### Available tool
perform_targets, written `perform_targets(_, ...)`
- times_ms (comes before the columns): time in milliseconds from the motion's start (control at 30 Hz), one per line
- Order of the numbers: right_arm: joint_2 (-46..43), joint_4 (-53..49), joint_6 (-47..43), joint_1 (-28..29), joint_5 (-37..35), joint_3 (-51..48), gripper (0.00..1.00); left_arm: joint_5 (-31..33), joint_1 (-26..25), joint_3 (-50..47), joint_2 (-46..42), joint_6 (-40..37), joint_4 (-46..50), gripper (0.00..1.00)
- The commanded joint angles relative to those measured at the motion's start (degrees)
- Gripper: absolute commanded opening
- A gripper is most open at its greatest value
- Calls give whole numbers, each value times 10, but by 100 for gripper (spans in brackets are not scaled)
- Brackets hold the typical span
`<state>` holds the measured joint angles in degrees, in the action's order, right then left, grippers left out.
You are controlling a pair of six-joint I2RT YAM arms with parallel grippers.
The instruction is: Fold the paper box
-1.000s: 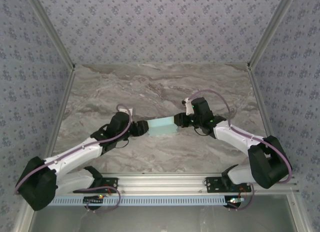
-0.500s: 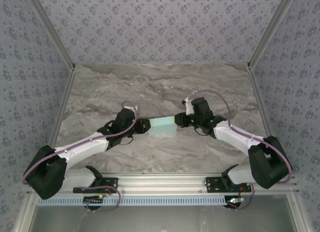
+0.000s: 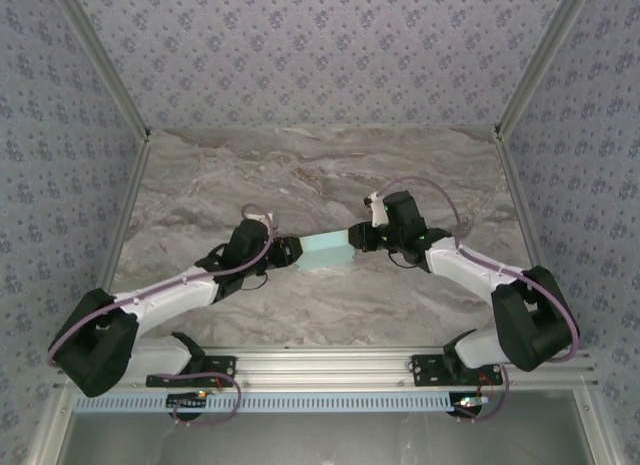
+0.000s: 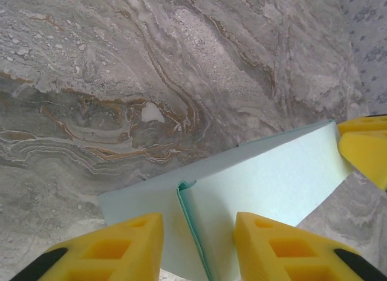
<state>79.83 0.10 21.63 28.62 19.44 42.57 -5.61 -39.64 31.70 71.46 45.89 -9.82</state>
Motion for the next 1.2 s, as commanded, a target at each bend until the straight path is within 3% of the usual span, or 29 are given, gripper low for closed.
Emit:
perform_targets(0,25,-109,-1,6,28,-12,30,-4,0,19,19,-13,55,39)
perform_targets(267,21,-46,33,-4,81,-17,33,-30,0,31,38,7,17,41)
perform_targets(567,-8,23,49,-14,65,4,26,-45,21,96,74,14,-25,40)
perform_targets(967,25,45,9,-66,39,51,24,-64,37,235,200,-21,-33,40)
perform_targets(1167,48,37,-8,-72,27,50,24,-65,37,237,234,-23,-35,40)
